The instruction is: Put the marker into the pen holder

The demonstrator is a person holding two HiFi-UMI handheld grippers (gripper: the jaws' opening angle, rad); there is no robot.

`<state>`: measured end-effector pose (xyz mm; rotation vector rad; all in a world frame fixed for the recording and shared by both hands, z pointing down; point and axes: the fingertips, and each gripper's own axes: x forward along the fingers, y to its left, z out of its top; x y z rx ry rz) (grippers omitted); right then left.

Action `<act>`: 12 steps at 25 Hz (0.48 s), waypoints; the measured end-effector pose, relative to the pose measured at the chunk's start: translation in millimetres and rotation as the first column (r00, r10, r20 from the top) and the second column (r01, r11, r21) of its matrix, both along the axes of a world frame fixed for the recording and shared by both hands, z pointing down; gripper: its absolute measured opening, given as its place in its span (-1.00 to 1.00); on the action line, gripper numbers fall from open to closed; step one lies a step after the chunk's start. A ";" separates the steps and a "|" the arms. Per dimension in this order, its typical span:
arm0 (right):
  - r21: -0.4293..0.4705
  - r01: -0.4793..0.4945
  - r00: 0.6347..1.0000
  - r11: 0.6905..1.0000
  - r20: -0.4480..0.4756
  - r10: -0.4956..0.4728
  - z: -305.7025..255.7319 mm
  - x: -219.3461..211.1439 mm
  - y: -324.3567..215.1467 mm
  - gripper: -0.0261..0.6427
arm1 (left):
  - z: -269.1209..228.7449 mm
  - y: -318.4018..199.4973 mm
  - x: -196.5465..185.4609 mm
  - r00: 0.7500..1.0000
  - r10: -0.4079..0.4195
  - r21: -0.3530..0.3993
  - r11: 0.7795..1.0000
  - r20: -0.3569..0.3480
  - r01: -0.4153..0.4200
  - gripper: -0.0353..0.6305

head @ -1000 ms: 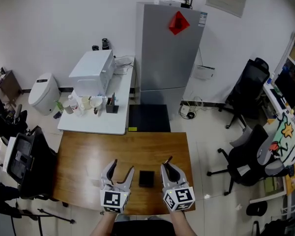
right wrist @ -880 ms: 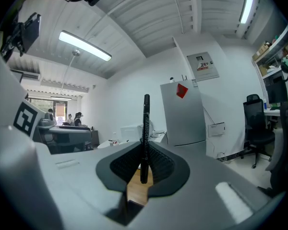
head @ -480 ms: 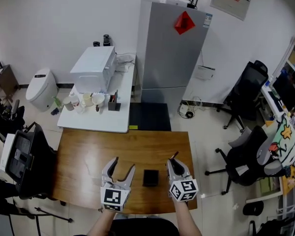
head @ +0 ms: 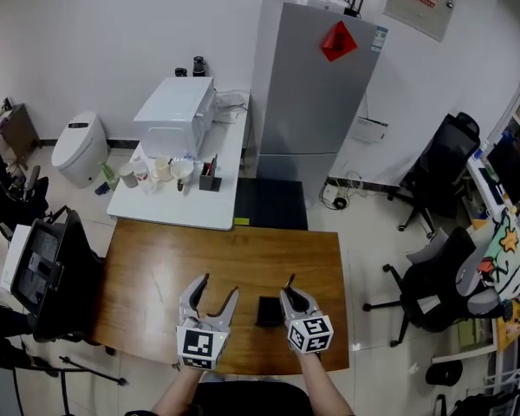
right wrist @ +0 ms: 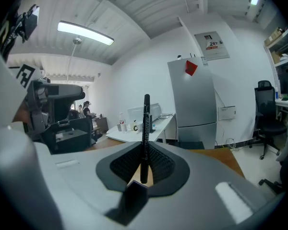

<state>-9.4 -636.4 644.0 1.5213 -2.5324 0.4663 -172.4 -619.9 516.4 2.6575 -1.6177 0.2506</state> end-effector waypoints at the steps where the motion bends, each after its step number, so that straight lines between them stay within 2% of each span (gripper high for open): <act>1: -0.012 0.005 1.000 1.000 0.002 -0.005 6.1 -2.4 0.9 -0.79 | -0.1 0.3 -0.5 1.000 -0.001 0.000 1.000 0.002 0.001 -0.07; 12: -0.131 0.025 0.998 0.991 -0.056 -0.033 71.0 -12.5 15.4 -0.79 | 2.5 5.5 -7.5 1.000 -0.012 -0.009 1.000 0.019 0.012 -0.07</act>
